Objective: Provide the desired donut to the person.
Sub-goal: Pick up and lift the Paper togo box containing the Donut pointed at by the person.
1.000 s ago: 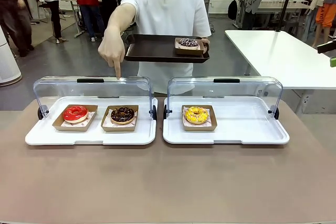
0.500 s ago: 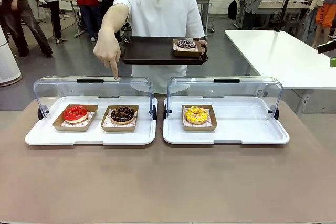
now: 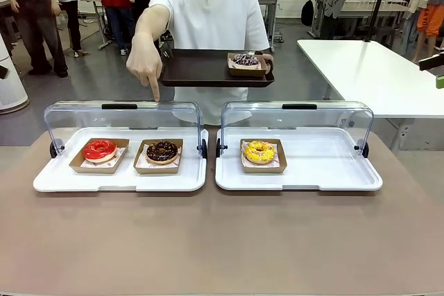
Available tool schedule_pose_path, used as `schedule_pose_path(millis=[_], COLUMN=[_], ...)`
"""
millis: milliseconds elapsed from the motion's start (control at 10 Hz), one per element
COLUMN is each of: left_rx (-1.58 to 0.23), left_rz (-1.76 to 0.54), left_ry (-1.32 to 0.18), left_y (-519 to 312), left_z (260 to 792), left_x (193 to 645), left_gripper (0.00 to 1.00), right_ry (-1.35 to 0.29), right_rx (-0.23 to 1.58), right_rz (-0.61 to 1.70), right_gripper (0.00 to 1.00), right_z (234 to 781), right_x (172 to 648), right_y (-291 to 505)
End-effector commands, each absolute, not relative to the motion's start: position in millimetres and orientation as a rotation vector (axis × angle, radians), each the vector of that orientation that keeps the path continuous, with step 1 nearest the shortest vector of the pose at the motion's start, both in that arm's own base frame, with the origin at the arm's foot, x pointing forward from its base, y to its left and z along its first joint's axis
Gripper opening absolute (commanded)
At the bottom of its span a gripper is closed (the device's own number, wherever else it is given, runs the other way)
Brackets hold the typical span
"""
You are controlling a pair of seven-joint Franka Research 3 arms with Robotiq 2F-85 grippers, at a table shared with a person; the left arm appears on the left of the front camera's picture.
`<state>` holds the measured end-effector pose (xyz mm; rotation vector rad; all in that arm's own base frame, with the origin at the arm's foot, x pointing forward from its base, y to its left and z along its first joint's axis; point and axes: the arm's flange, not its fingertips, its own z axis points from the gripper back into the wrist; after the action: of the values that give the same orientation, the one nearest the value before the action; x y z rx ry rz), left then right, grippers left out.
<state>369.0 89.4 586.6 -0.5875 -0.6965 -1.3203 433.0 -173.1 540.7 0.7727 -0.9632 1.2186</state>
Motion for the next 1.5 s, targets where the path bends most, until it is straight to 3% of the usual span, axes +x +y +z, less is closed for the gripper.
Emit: schedule_pose_path(millis=[0, 100, 600, 1400], left_rx=[-0.378, -0.252, -0.05, 0.042], left_rz=[-1.365, -1.373, -1.403, -1.575], left_ry=[-0.394, -0.321, -0.091, -0.147], left_y=[43.2, 18.1, -93.9, -197.4], left_z=[599.8, 604.4, 575.5, 471.3], left_x=[375.9, 381.3, 431.3, 439.9], left_gripper=[1.0, 1.0, 1.0, 1.0], right_ry=[-0.968, -0.968, -0.968, -0.968], right_rx=[0.767, 0.767, 0.767, 0.767], right_rz=[1.217, 1.217, 1.217, 1.217], right_gripper=[1.0, 1.0, 1.0, 1.0], right_z=[540.5, 540.5, 540.5, 540.5], right_x=[430.6, 430.6, 430.6, 430.6], right_y=[-170.9, -170.9, -170.9, -170.9])
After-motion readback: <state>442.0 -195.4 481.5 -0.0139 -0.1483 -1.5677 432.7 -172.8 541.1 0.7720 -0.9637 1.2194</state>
